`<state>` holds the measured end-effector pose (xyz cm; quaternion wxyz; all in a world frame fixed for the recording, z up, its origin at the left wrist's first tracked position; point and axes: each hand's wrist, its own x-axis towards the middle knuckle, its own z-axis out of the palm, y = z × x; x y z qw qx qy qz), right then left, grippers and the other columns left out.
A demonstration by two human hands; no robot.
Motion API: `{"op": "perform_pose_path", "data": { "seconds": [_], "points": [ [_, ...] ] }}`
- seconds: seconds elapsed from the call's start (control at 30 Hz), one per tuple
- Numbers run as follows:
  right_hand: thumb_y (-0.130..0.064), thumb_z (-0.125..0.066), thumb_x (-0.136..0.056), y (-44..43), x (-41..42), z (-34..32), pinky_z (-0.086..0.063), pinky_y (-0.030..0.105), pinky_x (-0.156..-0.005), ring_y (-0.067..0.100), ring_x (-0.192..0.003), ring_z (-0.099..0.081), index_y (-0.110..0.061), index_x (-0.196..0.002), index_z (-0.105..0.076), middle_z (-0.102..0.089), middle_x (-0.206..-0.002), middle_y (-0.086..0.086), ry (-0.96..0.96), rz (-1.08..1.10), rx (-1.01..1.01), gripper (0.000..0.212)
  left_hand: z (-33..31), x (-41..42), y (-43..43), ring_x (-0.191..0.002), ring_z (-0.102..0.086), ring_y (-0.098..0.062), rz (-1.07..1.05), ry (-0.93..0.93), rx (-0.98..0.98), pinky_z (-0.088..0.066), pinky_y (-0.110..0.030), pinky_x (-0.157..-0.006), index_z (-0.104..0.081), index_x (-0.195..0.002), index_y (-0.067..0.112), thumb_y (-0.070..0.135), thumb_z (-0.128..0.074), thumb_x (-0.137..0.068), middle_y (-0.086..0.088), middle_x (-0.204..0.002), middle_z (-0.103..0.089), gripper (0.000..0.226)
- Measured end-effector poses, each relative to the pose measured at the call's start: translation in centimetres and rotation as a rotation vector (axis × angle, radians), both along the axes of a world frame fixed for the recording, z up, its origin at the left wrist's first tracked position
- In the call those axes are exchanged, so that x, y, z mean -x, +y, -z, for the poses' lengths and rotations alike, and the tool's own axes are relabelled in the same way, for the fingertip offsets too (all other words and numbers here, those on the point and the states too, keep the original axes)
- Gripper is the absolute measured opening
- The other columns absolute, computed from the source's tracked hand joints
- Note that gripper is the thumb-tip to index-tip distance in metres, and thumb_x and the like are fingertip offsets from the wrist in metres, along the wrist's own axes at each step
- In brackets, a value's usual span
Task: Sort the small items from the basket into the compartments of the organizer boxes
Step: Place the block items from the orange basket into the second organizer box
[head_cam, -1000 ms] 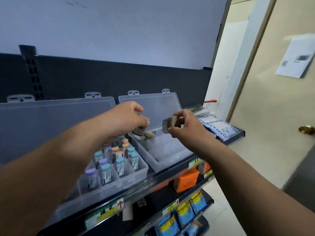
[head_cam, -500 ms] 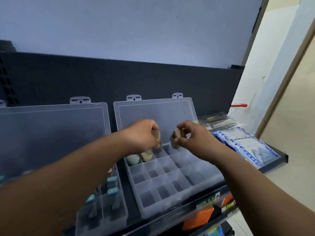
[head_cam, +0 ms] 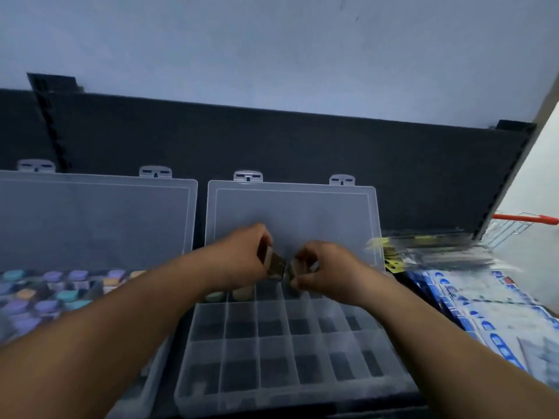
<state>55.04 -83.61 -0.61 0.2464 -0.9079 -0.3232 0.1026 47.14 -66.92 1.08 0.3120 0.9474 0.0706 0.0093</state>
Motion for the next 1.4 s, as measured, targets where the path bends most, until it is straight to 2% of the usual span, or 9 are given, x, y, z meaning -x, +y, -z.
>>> {"op": "perform_pose_path", "data": {
  "seconds": [0.17, 0.4, 0.53, 0.63, 0.73, 0.9, 1.07, 1.23, 1.4],
  "points": [
    [-0.038, -0.077, -0.076, 0.9, -0.6, 1.3, -0.043, 0.027, -0.065, 0.01, -0.081, -0.056, -0.03, -0.084, -0.054, -0.06, -0.089, -0.006, -0.047, -0.055, 0.097, 0.026, 0.1, 0.1, 0.0, -0.099, -0.056, -0.014, -0.042, 0.037, -0.069, -0.052, -0.037, -0.089, -0.056, -0.112, 0.03, 0.014, -0.072, -0.078, 0.005, -0.108, -0.058, 0.041],
    [-0.047, -0.078, -0.072, 0.5, -1.0, 1.3, -0.051, 0.034, -0.084, 0.016, -0.096, -0.058, -0.023, -0.112, -0.059, -0.061, -0.109, -0.002, -0.048, -0.057, 0.167, 0.05, 0.7, -0.3, -0.5, -0.098, -0.059, -0.016, -0.017, 0.103, -0.206, -0.054, -0.036, -0.087, -0.061, -0.116, 0.023, 0.02, -0.076, -0.077, 0.002, -0.109, -0.062, 0.042],
    [-0.047, -0.074, -0.077, 0.0, -1.0, 1.4, -0.049, 0.033, -0.087, 0.017, -0.104, -0.056, -0.022, -0.123, -0.056, -0.058, -0.119, -0.001, -0.051, -0.045, 0.13, 0.055, 1.4, -1.0, -0.7, -0.1, -0.054, -0.018, 0.018, 0.141, -0.366, -0.05, -0.034, -0.087, -0.064, -0.112, 0.023, 0.029, -0.076, -0.077, 0.002, -0.107, -0.062, 0.038],
    [-0.044, -0.072, -0.08, -0.5, -1.0, 1.3, -0.048, 0.03, -0.088, 0.017, -0.105, -0.055, -0.021, -0.126, -0.055, -0.057, -0.12, 0.0, -0.051, -0.048, 0.123, 0.054, 1.9, -1.3, -1.1, -0.1, -0.05, -0.02, 0.036, 0.143, -0.461, -0.042, -0.029, -0.078, -0.066, -0.097, 0.024, 0.033, -0.071, -0.079, 0.002, -0.102, -0.064, 0.021],
    [-0.044, -0.073, -0.079, -0.7, -1.0, 1.1, -0.047, 0.029, -0.087, 0.017, -0.105, -0.055, -0.022, -0.125, -0.055, -0.057, -0.122, 0.0, -0.07, -0.055, 0.13, 0.054, 2.2, -1.5, -1.3, -0.108, -0.048, -0.023, 0.039, 0.156, -0.511, -0.043, -0.031, -0.084, -0.065, -0.107, 0.025, 0.036, -0.067, -0.081, -0.001, -0.109, -0.063, 0.028],
    [-0.042, -0.07, -0.082, 0.0, -0.6, 0.3, -0.046, 0.032, -0.095, 0.017, -0.114, -0.053, -0.024, -0.131, -0.052, -0.054, -0.129, -0.001, -0.141, -0.087, 0.195, 0.055, 1.7, -0.6, -0.8, -0.117, -0.043, -0.023, -0.005, 0.126, -0.532, -0.042, -0.039, -0.097, -0.056, -0.126, 0.028, 0.042, -0.065, -0.081, 0.0, -0.122, -0.056, 0.047],
    [-0.042, -0.061, -0.09, 2.7, 1.3, -1.5, -0.043, 0.037, -0.101, 0.022, -0.12, -0.047, -0.024, -0.134, -0.049, -0.048, -0.134, 0.002, -0.315, -0.153, 0.235, 0.049, 0.5, 3.0, 1.4, -0.121, -0.043, -0.021, -0.101, -0.046, -0.514, -0.039, -0.039, -0.102, -0.047, -0.132, 0.027, 0.05, -0.061, -0.084, 0.0, -0.132, -0.047, 0.054],
    [-0.046, -0.047, -0.096, 7.6, 5.5, -3.5, -0.027, 0.039, -0.115, 0.024, -0.139, -0.029, -0.025, -0.148, -0.031, -0.03, -0.154, 0.002, -0.454, -0.267, 0.189, 0.058, -1.1, 8.4, 5.8, -0.141, -0.023, -0.023, -0.279, -0.143, -0.695, -0.022, -0.038, -0.114, -0.026, -0.147, 0.025, 0.059, -0.046, -0.089, -0.002, -0.154, -0.026, 0.071],
    [-0.053, -0.042, -0.096, 15.1, 11.2, -4.5, -0.016, 0.041, -0.119, 0.024, -0.147, -0.014, -0.024, -0.153, -0.017, -0.013, -0.161, 0.003, -0.521, -0.376, 0.16, 0.069, -1.8, 16.9, 12.2, -0.145, -0.012, -0.022, -0.453, -0.143, -0.736, -0.014, -0.037, -0.115, -0.015, -0.151, 0.024, 0.063, -0.035, -0.09, -0.003, -0.159, -0.015, 0.075]
  ]
}}
